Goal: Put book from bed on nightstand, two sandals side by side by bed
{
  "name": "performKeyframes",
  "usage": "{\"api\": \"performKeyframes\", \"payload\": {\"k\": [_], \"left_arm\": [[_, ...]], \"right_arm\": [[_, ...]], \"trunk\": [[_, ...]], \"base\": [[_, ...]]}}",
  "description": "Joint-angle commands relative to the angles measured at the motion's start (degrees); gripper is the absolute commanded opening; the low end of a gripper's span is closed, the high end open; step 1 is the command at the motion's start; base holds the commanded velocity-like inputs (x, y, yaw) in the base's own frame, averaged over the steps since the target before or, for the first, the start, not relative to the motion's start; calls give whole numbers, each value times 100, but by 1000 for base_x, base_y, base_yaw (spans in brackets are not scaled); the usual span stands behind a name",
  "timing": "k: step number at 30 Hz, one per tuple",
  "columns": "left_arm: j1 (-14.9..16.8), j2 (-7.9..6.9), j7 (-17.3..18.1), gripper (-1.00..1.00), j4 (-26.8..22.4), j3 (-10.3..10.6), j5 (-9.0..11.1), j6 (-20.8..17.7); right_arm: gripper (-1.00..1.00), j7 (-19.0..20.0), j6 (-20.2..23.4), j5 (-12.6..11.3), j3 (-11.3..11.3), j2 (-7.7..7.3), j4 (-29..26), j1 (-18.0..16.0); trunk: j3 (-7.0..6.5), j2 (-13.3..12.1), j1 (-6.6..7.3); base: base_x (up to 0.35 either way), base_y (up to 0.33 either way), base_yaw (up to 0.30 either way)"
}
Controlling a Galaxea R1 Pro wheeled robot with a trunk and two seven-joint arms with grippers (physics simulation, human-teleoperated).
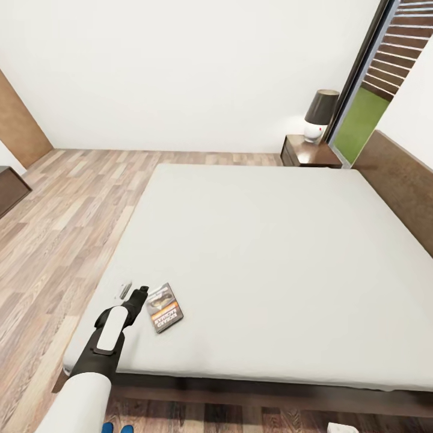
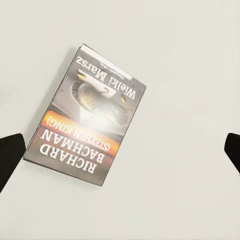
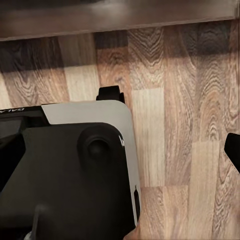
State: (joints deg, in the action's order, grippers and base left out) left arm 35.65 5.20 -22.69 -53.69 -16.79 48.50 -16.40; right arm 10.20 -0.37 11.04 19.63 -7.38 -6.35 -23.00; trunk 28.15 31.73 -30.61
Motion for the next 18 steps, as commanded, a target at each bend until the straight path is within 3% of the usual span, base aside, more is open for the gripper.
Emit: {"api": "performKeyframes", "payload": {"k": [1, 18], "left_arm": [[3, 6, -28, 100, -12, -18, 45, -25], [3, 86, -34, 100, -10, -13, 45, -21]], "right_arm": [[100, 26, -3, 56, 50, 0, 1, -3], [100, 35, -1, 56, 50, -1, 1, -3]], "trunk": [[8, 7, -4], [12, 7, -4]], "base": [[174, -152, 0], [29, -25, 0]]}}
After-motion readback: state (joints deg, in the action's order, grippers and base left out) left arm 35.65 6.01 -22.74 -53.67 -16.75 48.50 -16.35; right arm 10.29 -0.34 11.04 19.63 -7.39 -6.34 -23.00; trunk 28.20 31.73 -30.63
